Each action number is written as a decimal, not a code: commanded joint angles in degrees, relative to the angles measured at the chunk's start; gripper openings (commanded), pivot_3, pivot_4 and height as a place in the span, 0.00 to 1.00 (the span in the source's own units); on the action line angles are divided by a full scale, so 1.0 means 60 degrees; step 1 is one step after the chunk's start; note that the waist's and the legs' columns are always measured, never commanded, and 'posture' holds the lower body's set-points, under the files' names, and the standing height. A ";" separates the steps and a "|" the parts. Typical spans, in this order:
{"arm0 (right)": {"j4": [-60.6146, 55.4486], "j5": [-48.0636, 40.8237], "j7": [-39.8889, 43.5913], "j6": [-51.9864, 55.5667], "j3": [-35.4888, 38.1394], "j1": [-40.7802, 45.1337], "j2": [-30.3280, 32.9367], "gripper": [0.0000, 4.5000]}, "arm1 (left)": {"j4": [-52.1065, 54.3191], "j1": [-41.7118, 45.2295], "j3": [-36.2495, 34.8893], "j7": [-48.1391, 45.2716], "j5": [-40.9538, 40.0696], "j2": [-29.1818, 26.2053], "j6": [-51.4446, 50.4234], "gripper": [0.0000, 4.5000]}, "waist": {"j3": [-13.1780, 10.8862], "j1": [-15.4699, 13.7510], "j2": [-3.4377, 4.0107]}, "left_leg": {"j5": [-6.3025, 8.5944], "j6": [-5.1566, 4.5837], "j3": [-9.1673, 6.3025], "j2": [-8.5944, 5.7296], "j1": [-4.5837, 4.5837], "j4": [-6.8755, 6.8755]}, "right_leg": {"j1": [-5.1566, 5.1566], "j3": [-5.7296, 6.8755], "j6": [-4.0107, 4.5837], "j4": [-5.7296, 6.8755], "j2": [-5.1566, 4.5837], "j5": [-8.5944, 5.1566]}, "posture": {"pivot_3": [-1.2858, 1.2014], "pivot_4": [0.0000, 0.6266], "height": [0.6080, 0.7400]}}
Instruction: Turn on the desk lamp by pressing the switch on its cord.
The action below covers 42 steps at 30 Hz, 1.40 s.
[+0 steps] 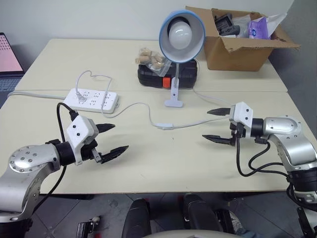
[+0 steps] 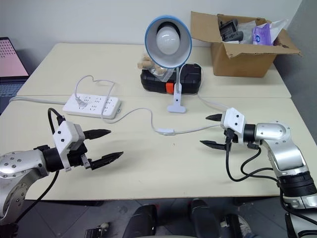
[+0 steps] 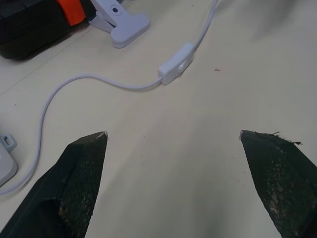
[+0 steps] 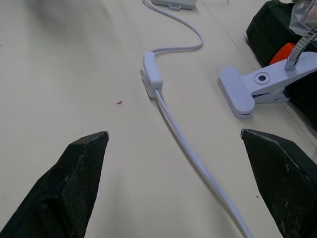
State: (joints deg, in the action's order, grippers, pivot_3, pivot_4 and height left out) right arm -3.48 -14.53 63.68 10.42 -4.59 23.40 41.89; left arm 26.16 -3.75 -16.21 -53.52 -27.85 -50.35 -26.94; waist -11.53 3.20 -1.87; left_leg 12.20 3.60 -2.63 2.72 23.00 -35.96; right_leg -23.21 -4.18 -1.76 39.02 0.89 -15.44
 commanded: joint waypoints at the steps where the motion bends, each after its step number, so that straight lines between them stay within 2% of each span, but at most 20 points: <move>1: -0.0362 -0.0011 -0.0063 -0.0012 0.0053 0.0156 -0.0011 1.00 | 0.0161 -0.0052 -0.0152 -0.0105 0.0183 -0.0144 0.0376 0.99 | 0.0000 -0.0001 0.0000 | 0.0000 0.0000 0.0000 0.0000 0.0000 0.0000 | 0.0000 0.0000 0.0000 0.0000 0.0000 0.0000 | 0.52 0.24 1.00; 7: -0.0499 0.0015 -0.0170 0.0113 0.0027 0.0135 -0.0014 1.00 | 0.0093 0.0041 -0.0039 0.0034 0.0467 -0.0186 0.0338 0.99 | 0.0000 -0.0002 0.0000 | 0.0000 0.0000 -0.0001 0.0000 0.0000 0.0002 | 0.0000 0.0000 0.0003 0.0000 0.0000 -0.0002 | 0.52 0.24 1.00; 21: -0.0984 -0.0462 -0.0136 0.0729 0.0188 -0.0034 0.0002 1.00 | -0.0299 0.0499 0.0101 -0.0841 0.0500 -0.0258 0.1117 0.99 | 0.0000 -0.0008 0.0000 | 0.0000 0.0000 -0.0001 0.0000 0.0000 0.0000 | 0.0000 0.0002 0.0001 0.0000 0.0000 0.0000 | 0.52 0.24 1.00; 27: -0.1105 -0.0393 -0.0339 0.0979 -0.0044 0.0313 -0.0109 1.00 | -0.0519 0.0582 0.0301 -0.1070 0.0891 -0.0363 0.1625 0.99 | 0.0000 -0.0007 0.0000 | 0.0000 0.0000 0.0001 0.0000 0.0000 0.0002 | -0.0001 0.0001 0.0002 0.0000 0.0000 -0.0002 | 0.52 0.24 1.00; 34: -0.0799 0.0455 -0.1317 0.2066 -0.1199 0.1410 -0.1128 1.00 | -0.0794 0.0678 0.0596 -0.1193 0.1086 -0.0304 0.1913 0.99 | 0.0000 0.0037 0.0001 | 0.0000 0.0000 0.0001 0.0003 -0.0002 0.0002 | -0.0007 0.0001 0.0001 0.0005 0.0002 0.0001 | 0.52 0.24 1.00; 42: 0.1600 0.1372 -0.0939 0.1863 -0.2743 0.3145 -0.2575 1.00 | -0.1133 0.0867 0.1004 -0.1244 0.1376 -0.0239 0.2287 0.99 | 0.0000 0.0017 0.0001 | 0.0000 0.0000 0.0002 0.0002 0.0009 0.0002 | -0.0012 0.0003 0.0003 0.0001 0.0001 -0.0001 | 0.52 0.24 1.00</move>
State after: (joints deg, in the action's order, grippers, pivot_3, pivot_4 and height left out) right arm 4.04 -7.39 57.03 22.97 -20.66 39.66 27.12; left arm 18.82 0.83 -10.31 -60.84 -19.88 -51.62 -14.45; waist -11.53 3.31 -1.87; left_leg 12.20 3.60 -2.62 2.73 23.05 -35.94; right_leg -23.28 -4.16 -1.74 39.02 0.90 -15.44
